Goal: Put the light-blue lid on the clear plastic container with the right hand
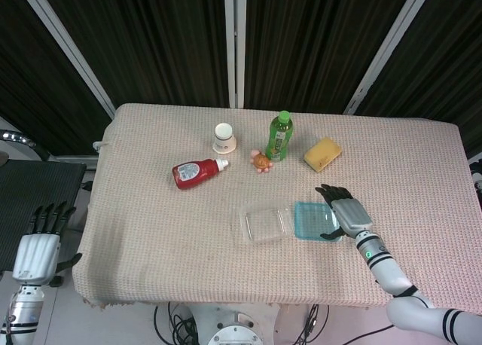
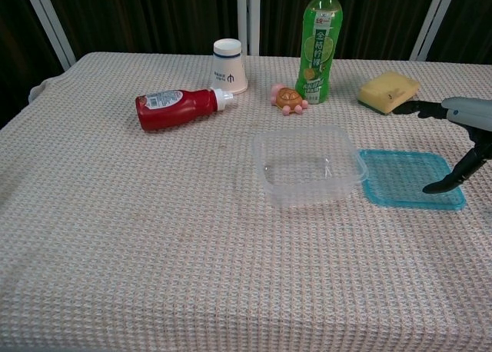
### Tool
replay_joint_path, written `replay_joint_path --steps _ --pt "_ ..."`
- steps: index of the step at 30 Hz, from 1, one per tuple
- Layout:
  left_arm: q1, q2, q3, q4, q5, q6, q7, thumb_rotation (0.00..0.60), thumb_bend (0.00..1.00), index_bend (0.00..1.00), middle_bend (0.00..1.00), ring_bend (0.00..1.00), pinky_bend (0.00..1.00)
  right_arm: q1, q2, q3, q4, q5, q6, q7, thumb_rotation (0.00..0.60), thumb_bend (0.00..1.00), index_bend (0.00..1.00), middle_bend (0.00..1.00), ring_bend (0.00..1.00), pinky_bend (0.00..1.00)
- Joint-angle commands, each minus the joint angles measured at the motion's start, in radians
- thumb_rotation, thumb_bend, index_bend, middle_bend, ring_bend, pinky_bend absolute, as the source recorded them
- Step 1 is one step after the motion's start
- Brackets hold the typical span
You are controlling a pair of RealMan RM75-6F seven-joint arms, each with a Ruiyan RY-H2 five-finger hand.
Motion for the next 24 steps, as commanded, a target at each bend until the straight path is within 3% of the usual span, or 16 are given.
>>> replay_joint_path --steps 1,14,24 --pt "-0.004 0.0 0.0 0.0 0.001 -0.007 0.0 0.6 0.06 0.12 0.05 0.0 0.0 0.023 0.021 -0.015 -0.02 0.009 -0.059 0.046 0.6 0.0 0.0 0.01 0.0 0.0" --pt "-0.002 -0.006 0.003 0.016 0.0 -0.01 -0.016 0.6 0.06 0.12 0.05 0.0 0.0 0.051 -0.041 -0.039 0.047 0.041 -0.049 0.059 0.6 0.0 0.0 0.11 0.0 0.0" --pt "0.001 -0.008 0.004 0.019 0.001 -0.007 -0.022 0.6 0.06 0.12 0.05 0.0 0.0 0.066 -0.052 -0.056 0.064 0.056 -0.051 0.057 0.6 0.0 0.0 0.13 0.0 0.0"
